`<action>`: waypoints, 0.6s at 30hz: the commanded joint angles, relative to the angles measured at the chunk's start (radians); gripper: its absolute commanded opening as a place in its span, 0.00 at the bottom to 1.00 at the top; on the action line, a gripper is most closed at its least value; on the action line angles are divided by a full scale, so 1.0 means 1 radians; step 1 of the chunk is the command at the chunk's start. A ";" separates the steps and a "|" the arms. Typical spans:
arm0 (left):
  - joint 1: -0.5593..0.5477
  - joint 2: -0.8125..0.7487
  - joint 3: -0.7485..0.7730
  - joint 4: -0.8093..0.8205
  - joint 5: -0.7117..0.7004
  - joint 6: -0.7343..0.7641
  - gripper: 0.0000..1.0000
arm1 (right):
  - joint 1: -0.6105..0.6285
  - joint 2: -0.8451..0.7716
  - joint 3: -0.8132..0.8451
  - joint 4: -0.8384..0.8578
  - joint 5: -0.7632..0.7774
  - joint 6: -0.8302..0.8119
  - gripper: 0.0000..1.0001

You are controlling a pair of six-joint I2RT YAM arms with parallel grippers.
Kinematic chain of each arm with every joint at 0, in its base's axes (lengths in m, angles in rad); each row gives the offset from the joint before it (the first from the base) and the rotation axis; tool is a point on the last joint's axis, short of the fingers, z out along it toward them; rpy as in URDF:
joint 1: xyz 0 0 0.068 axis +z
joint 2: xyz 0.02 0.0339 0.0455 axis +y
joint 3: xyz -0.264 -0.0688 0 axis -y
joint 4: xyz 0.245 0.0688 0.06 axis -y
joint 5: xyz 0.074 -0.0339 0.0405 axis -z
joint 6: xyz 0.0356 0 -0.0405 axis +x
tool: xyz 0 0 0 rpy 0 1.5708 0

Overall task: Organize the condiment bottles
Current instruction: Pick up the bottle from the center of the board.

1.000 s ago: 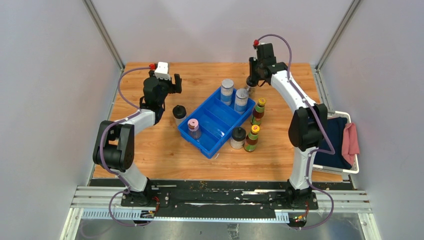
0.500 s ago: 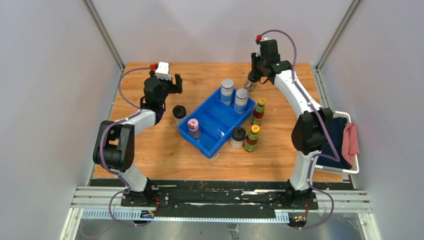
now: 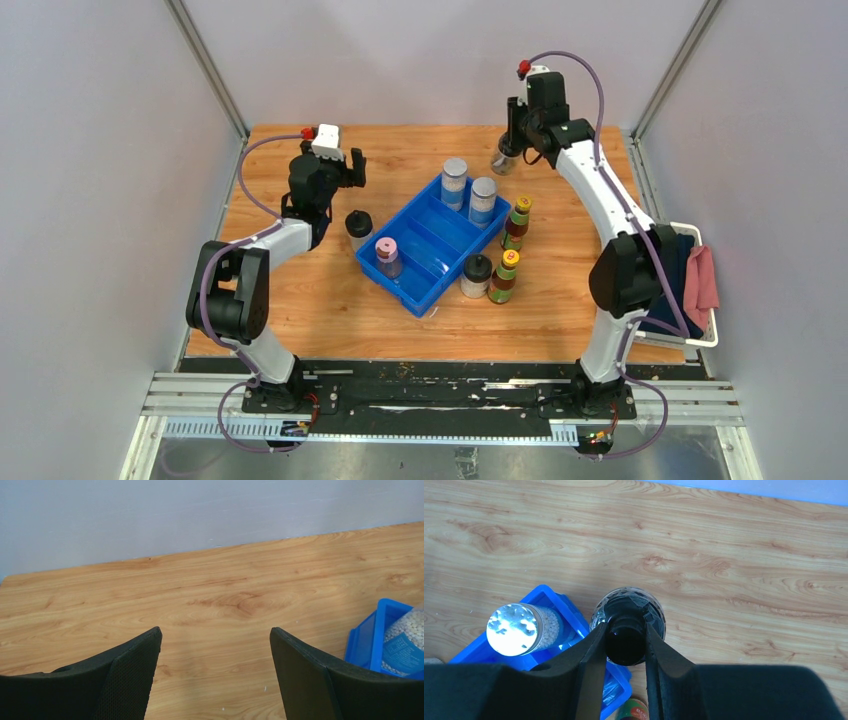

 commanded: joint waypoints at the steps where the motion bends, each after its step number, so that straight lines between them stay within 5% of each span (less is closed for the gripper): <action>1: -0.010 0.009 -0.016 0.023 -0.009 0.013 0.86 | -0.007 -0.064 0.028 0.024 0.009 -0.019 0.00; 18: -0.013 0.006 -0.014 0.024 -0.005 0.011 0.86 | 0.026 -0.131 0.027 0.026 0.013 -0.034 0.00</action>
